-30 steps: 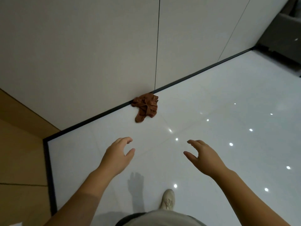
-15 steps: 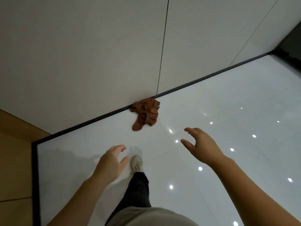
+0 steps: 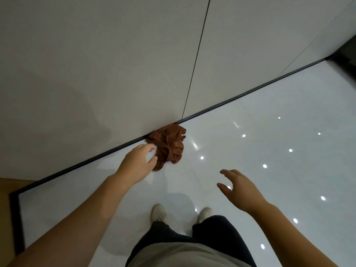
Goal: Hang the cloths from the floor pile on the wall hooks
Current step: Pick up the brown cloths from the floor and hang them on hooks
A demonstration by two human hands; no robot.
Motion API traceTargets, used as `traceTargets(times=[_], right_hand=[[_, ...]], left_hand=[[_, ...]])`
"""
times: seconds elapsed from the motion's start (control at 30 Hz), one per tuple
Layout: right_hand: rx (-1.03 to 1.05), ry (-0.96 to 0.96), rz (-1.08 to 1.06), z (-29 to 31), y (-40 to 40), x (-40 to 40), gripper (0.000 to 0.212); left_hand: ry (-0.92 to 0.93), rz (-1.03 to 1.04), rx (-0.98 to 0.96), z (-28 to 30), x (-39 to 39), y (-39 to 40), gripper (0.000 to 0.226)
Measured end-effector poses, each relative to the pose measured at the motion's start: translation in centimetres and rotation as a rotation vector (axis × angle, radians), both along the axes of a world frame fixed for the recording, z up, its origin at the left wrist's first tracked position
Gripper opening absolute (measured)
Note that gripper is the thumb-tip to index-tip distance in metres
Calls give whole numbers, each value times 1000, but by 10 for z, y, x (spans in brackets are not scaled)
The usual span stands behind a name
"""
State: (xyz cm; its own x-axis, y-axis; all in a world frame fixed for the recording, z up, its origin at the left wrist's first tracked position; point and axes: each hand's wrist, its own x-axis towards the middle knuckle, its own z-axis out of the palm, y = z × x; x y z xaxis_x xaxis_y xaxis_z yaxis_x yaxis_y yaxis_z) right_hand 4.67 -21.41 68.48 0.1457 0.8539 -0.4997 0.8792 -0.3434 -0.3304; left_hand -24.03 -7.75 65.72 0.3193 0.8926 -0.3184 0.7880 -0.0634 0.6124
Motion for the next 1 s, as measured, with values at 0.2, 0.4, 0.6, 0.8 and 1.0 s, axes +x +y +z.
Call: traceTargets(times=[0.2, 0.4, 0.6, 0.8, 1.0], right_hand=[[-77, 38, 81, -31, 79, 59, 50], [-217, 52, 265, -90, 182, 132, 48], [-303, 23, 378, -197, 298, 161, 47], [-287, -7, 396, -372, 376, 128, 43], [-301, -13, 449, -566, 383, 65, 40]], left_hand=[[57, 91, -82, -30, 43, 51, 41], [78, 314, -248, -89, 102, 72, 39], [112, 385, -340, -190, 129, 126, 35], [102, 380, -313, -348, 118, 171, 30], [155, 303, -346, -510, 90, 192, 30]])
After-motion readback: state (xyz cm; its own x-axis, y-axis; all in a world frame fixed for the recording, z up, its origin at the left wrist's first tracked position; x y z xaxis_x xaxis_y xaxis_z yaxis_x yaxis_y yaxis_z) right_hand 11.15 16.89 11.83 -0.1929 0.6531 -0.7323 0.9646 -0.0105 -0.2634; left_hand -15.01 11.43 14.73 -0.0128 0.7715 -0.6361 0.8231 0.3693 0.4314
